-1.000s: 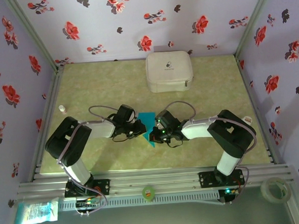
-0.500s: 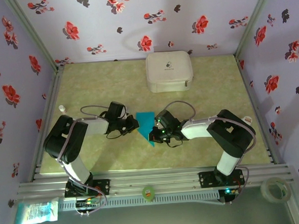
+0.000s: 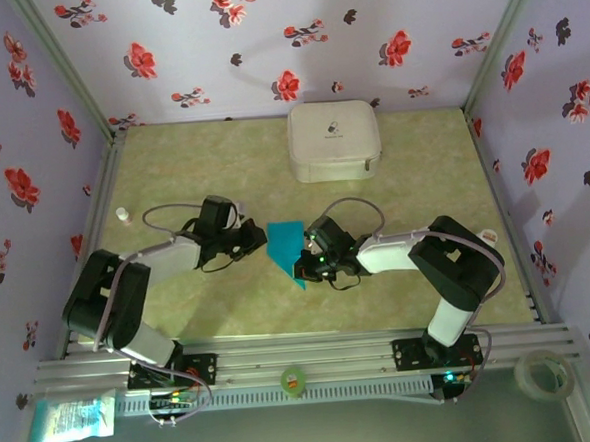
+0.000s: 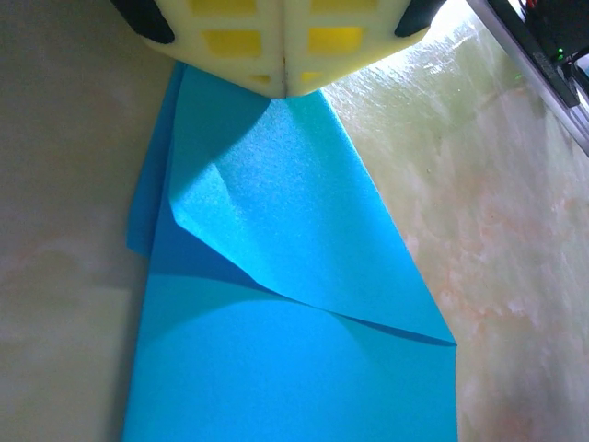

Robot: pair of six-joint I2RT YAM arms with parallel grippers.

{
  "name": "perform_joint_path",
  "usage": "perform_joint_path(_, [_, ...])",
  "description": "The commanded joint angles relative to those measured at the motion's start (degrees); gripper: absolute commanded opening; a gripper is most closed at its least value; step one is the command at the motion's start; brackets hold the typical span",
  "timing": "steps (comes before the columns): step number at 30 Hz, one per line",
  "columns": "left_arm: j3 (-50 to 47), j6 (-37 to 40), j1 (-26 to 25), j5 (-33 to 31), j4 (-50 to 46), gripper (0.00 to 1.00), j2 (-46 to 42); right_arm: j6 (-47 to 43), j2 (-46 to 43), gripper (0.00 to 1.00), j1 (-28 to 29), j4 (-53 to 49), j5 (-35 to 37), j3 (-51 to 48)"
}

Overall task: Fold a paper plane with a square sheet of paper (pick it up from the middle)
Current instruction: Third fold the triangle at the center of the table.

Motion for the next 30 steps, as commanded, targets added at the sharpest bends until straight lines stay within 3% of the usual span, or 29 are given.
perform_joint_path(1, [-1.4, -2.2, -4.0, -0.3, 0.1, 0.0, -0.5, -1.5, 2.2, 0.0, -0.7, -7.4, 2.3, -0.2])
perform_joint_path(7, [-2.8, -6.9, -10.3, 0.4, 5.7, 0.0, 3.3, -1.2, 2.1, 0.0, -0.7, -7.3, 2.5, -0.2])
perform_joint_path(13, [-3.4, -8.5, -12.3, 0.5, 8.7, 0.0, 6.9, -1.1, 2.1, 0.0, -0.7, -7.3, 2.6, -0.5])
perform_joint_path(20, [-4.7, -6.6, -11.7, -3.3, 5.1, 0.0, 10.4, -1.0, 2.2, 0.0, -0.8, -7.1, 2.7, -1.0])
perform_joint_path(30, [-5.6, -1.6, -4.3, -3.3, 3.4, 0.0, 8.4, -1.0, 2.3, 0.0, -0.8, -6.9, 3.1, -2.0])
